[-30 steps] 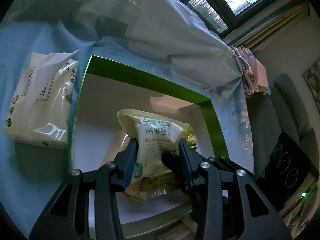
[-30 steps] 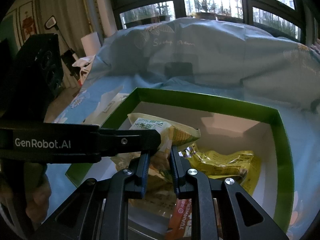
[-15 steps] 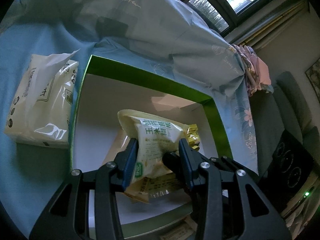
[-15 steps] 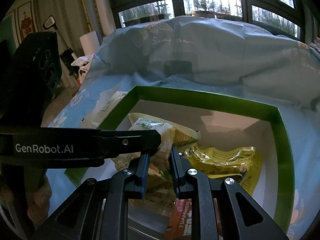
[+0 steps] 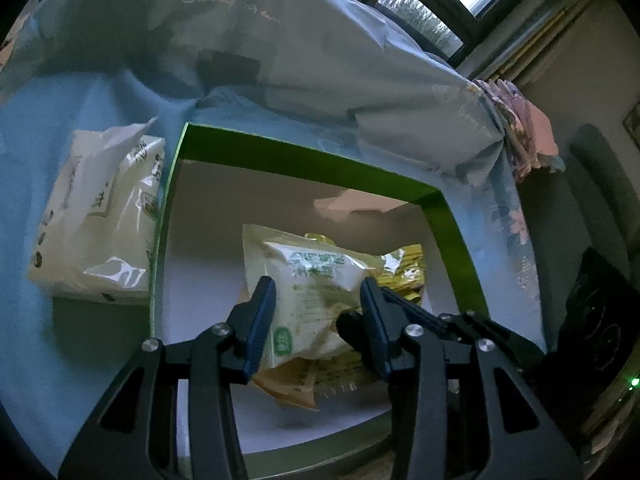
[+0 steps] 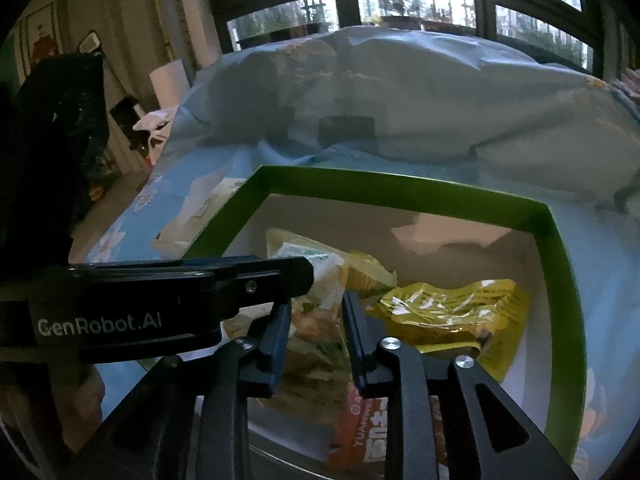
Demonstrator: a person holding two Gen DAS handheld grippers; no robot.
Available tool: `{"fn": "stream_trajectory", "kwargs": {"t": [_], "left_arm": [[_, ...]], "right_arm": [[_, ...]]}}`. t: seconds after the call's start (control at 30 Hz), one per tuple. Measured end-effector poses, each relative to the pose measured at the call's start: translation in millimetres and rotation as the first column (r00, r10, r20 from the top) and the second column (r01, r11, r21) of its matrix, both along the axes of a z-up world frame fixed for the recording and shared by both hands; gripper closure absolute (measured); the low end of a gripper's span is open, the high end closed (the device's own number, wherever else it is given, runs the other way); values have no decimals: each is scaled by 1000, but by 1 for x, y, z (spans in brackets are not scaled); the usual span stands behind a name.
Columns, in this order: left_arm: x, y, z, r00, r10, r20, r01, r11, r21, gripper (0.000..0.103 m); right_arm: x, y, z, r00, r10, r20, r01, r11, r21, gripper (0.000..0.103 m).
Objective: Organize snacks
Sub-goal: 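Lower the beige bag into the green box and open the left tool, then withdraw the left tool from the box toward the packets on the cloth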
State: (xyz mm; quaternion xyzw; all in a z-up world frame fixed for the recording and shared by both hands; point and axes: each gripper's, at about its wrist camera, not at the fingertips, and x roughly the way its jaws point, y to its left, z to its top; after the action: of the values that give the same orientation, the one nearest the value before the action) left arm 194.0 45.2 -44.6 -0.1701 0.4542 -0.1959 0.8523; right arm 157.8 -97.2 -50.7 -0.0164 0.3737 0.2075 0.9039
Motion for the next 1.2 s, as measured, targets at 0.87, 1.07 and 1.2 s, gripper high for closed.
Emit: {"fn": "stream_trajectory", "kwargs": {"t": [0.87,1.07,1.2], "left_arm": [[-37,-16,36,983,20,181,-62,971,230,11],[-55,-19,48,974,23,224,-83,961,265,11],[-70,-22,59,963,15,270,-97,951,295,5]], "right_arm": [[-49,-47,32,979,-189,75,189,982,7,42],[-66,-55,41,972,-214,99,215,977,0,36],[-78,-56,45,970,-215,114,217,976,-9,33]]}}
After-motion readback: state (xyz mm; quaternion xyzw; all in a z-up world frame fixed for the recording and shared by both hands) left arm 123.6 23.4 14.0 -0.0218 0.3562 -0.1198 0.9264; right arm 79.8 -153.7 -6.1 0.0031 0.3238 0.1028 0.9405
